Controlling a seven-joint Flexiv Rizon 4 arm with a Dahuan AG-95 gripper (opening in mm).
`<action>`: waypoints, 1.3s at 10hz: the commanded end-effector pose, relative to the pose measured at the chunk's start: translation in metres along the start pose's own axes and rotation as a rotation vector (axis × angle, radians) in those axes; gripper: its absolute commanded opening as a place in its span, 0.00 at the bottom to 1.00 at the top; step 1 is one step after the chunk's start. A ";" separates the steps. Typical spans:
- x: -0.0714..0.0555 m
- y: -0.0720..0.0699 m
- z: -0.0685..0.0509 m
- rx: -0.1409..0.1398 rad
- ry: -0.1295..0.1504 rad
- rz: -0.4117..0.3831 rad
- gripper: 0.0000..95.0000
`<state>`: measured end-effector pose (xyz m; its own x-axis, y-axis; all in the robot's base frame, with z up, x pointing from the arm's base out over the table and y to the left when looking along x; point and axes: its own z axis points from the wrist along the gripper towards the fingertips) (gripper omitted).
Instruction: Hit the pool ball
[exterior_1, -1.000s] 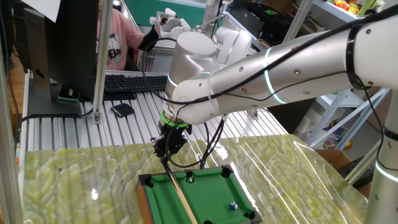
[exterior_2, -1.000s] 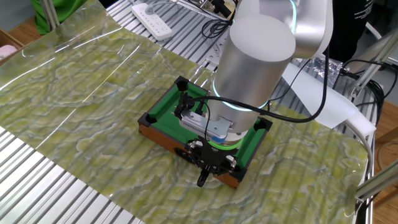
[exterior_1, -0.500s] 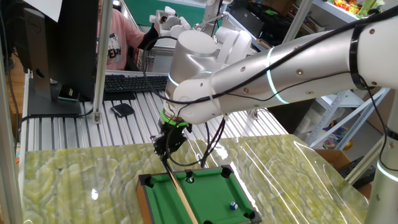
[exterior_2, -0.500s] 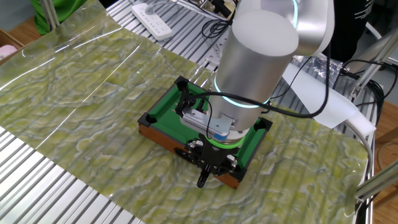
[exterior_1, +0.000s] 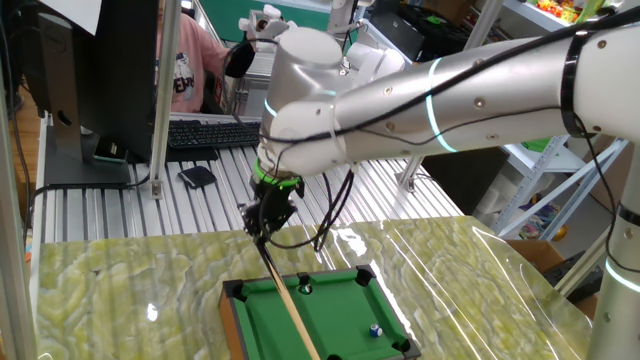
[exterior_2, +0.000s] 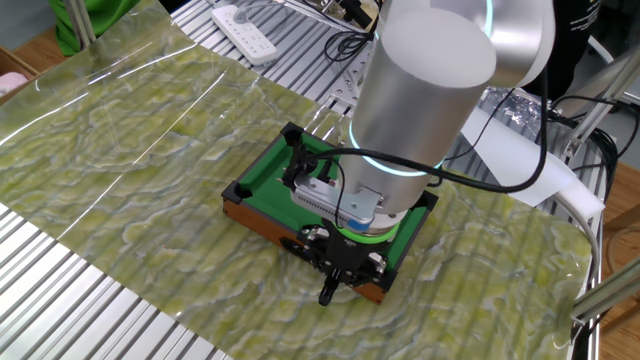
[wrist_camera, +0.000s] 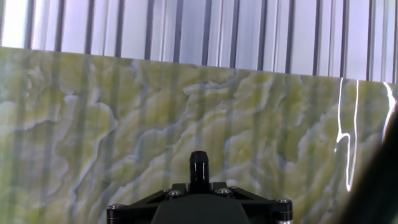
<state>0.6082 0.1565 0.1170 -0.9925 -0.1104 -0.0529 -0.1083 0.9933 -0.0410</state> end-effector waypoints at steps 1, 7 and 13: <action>-0.004 -0.003 -0.002 0.005 -0.005 0.001 0.00; -0.027 -0.027 -0.018 0.023 0.004 -0.012 0.00; -0.044 -0.040 -0.032 0.022 -0.019 -0.009 0.00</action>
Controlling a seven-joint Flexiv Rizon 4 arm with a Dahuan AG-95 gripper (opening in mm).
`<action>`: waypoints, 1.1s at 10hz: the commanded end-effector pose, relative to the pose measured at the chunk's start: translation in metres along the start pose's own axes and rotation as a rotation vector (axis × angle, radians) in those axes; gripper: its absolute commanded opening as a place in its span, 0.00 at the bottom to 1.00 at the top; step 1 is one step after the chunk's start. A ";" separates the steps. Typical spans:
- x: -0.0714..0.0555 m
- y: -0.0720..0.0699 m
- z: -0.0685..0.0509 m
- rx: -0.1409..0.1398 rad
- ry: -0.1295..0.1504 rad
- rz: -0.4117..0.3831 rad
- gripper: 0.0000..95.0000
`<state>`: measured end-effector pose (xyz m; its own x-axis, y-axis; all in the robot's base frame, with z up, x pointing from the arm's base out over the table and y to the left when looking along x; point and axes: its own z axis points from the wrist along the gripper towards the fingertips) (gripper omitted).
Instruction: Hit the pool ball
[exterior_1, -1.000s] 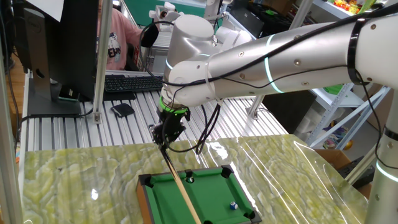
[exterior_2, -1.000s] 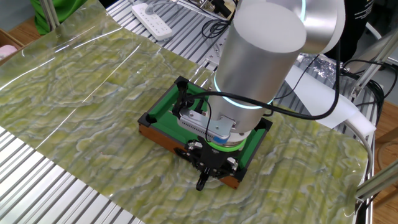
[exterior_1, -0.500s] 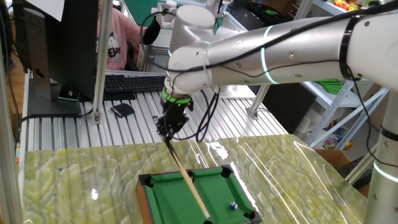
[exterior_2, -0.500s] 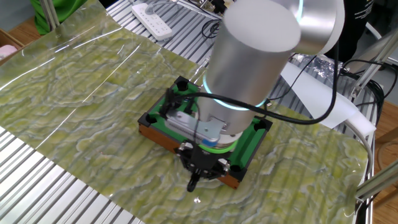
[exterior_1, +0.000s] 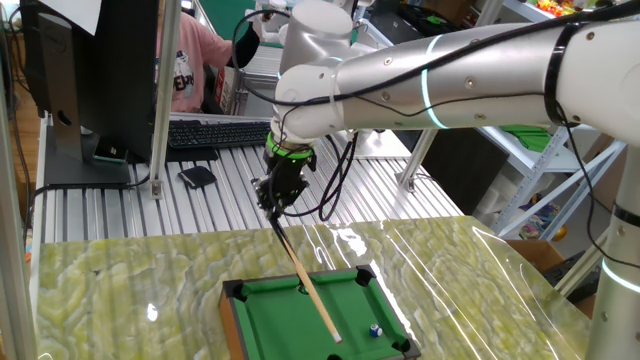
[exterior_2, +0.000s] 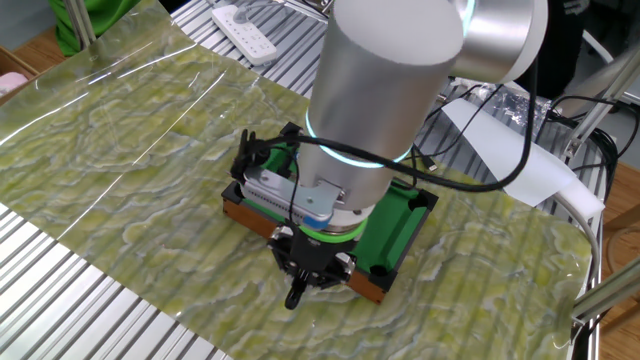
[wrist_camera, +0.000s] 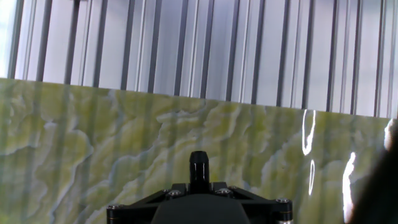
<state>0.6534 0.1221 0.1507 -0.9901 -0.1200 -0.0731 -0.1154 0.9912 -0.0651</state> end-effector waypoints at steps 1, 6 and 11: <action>-0.007 0.001 -0.006 -0.002 0.001 0.002 0.00; -0.020 0.010 -0.001 -0.005 -0.015 -0.018 0.00; -0.028 0.020 0.012 -0.004 -0.004 -0.022 0.00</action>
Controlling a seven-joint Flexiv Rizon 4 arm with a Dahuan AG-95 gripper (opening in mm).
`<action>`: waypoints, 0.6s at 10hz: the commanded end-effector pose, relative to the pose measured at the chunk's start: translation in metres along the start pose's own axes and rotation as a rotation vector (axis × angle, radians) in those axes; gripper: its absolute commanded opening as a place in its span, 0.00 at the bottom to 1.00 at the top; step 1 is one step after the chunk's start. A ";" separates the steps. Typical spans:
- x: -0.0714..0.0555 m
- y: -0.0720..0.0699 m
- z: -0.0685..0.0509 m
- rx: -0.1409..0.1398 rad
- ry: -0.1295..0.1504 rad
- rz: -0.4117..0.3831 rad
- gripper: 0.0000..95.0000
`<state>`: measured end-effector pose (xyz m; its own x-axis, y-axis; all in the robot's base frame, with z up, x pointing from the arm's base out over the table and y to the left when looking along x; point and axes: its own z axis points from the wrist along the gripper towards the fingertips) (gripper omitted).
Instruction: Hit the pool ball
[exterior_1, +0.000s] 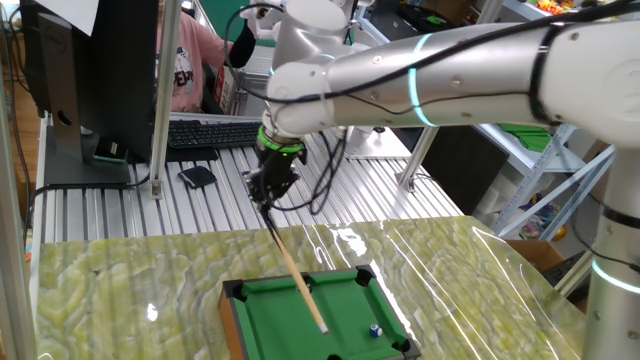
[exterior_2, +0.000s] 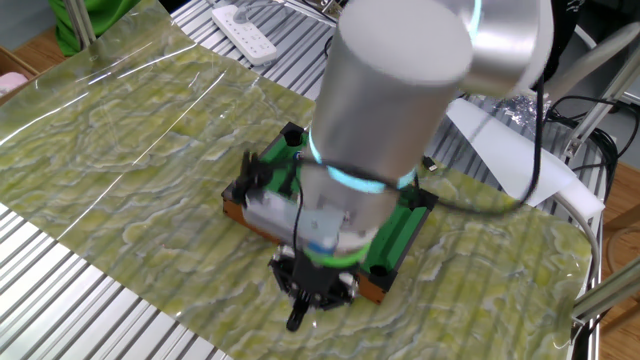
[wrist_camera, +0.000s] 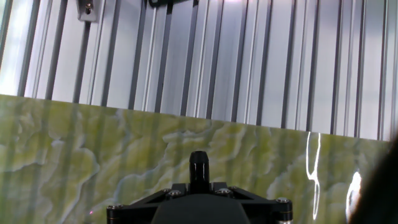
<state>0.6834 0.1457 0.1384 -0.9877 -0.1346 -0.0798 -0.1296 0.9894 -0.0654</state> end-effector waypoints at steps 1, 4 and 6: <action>0.003 0.000 -0.001 -0.006 0.010 -0.010 0.00; 0.004 -0.001 -0.002 -0.005 0.012 -0.008 0.00; 0.004 -0.001 -0.002 -0.005 0.012 -0.006 0.00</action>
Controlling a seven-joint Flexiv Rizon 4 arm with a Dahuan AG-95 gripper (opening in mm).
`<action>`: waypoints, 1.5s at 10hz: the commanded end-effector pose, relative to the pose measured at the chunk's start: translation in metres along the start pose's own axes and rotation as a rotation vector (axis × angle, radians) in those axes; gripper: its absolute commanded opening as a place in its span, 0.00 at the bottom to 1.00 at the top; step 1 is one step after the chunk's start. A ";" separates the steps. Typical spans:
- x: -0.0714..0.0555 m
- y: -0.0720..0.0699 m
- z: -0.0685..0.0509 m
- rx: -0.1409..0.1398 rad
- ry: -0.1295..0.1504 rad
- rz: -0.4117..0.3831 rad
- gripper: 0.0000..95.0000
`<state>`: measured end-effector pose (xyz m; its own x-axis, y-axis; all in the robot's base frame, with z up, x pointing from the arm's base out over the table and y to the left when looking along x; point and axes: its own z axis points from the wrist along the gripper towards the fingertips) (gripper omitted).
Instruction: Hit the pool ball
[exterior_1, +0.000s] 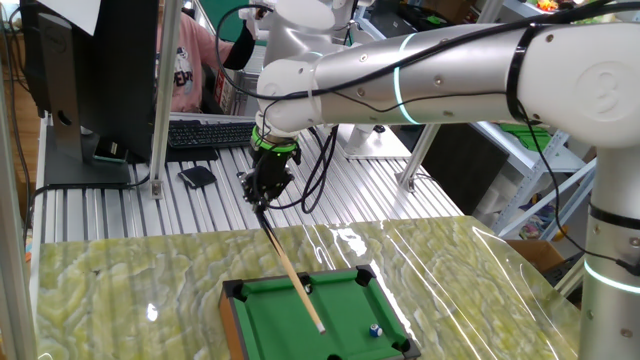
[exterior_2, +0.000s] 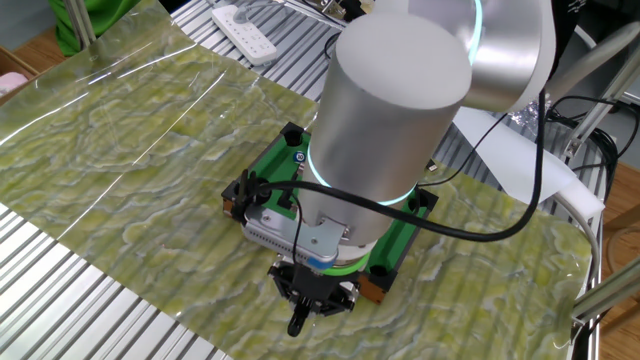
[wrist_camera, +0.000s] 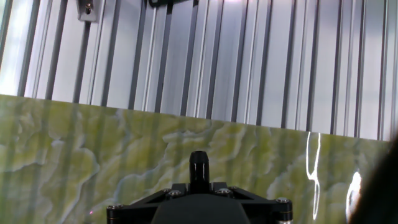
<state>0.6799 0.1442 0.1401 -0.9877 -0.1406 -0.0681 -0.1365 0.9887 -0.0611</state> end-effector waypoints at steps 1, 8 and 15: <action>0.001 0.000 -0.001 0.000 0.003 -0.001 0.00; 0.001 0.000 -0.001 -0.004 0.036 -0.001 0.00; 0.001 0.000 -0.001 -0.008 0.071 0.017 0.00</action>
<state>0.6802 0.1442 0.1405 -0.9926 -0.1210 0.0026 -0.1210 0.9913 -0.0524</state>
